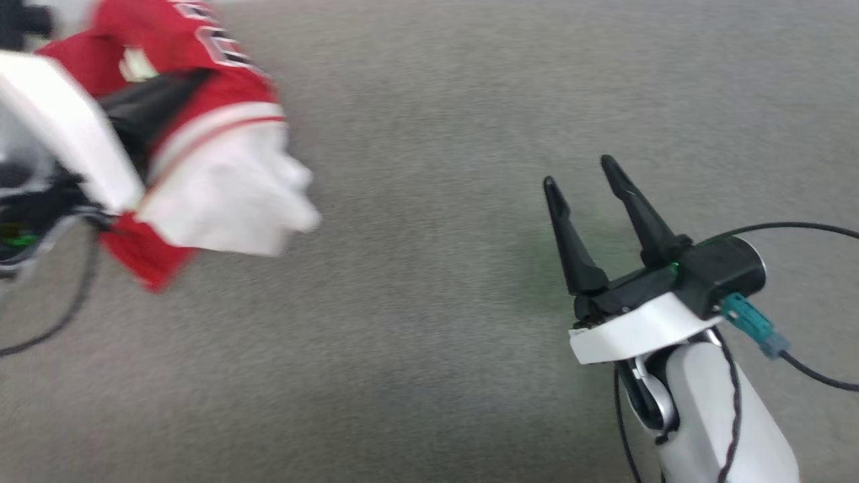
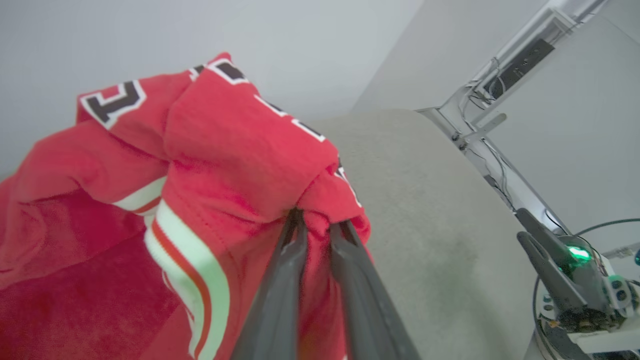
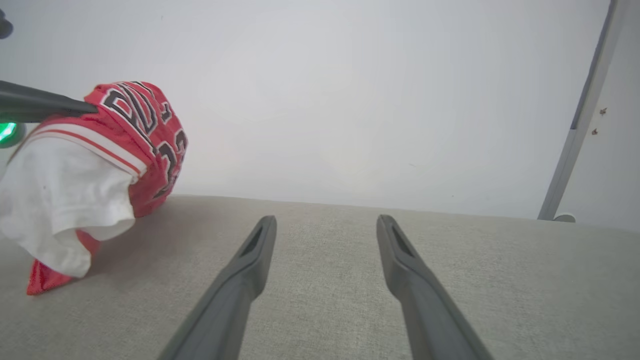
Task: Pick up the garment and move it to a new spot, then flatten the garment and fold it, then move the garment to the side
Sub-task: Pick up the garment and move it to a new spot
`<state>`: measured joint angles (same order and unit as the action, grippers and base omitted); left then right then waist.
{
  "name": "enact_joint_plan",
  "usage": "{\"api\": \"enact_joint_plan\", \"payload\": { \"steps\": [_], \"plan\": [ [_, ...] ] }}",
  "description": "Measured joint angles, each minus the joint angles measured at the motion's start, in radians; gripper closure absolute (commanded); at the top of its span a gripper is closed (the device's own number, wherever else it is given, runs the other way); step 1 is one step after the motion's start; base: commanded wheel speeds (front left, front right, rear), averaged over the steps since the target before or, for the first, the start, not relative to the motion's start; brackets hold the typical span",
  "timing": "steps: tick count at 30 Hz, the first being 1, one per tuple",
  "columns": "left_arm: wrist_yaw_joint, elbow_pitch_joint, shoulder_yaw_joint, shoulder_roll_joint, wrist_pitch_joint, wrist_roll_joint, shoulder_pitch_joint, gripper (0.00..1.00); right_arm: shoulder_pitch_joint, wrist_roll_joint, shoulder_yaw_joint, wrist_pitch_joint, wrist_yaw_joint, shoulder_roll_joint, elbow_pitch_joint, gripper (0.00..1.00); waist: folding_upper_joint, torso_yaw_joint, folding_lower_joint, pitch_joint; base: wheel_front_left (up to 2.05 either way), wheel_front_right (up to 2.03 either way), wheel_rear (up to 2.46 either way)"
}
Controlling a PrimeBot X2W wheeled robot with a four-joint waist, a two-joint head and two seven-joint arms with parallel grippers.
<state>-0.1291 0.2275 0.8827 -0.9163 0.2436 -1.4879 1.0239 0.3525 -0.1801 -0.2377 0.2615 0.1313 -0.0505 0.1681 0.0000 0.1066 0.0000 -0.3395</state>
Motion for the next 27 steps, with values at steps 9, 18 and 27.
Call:
{"api": "enact_joint_plan", "payload": {
  "steps": [9, 18, 27],
  "plan": [
    [0.017, -0.043, 0.092, 0.207, 0.077, 0.013, 0.058, 1.0, -0.067, -0.104, 0.069, 0.0, 0.0, 0.0, -0.079, 0.0, 0.0, 0.155, 0.0, -0.011, 0.0, 0.0, 0.0],
    [0.084, 0.053, 0.153, 0.351, 0.073, 0.088, 0.101, 1.0, -0.137, -0.208, 0.107, 0.0, 0.0, -0.002, -0.131, 0.0, 0.0, 0.338, 0.0, -0.062, 0.0, 0.0, 0.0],
    [0.052, 0.218, 0.256, 0.272, 0.151, 0.16, 0.06, 1.0, -0.193, -0.288, 0.083, 0.0, 0.0, -0.001, -0.166, 0.0, 0.0, 0.461, 0.0, -0.121, 0.0, 0.0, 0.0]
  ]
}}
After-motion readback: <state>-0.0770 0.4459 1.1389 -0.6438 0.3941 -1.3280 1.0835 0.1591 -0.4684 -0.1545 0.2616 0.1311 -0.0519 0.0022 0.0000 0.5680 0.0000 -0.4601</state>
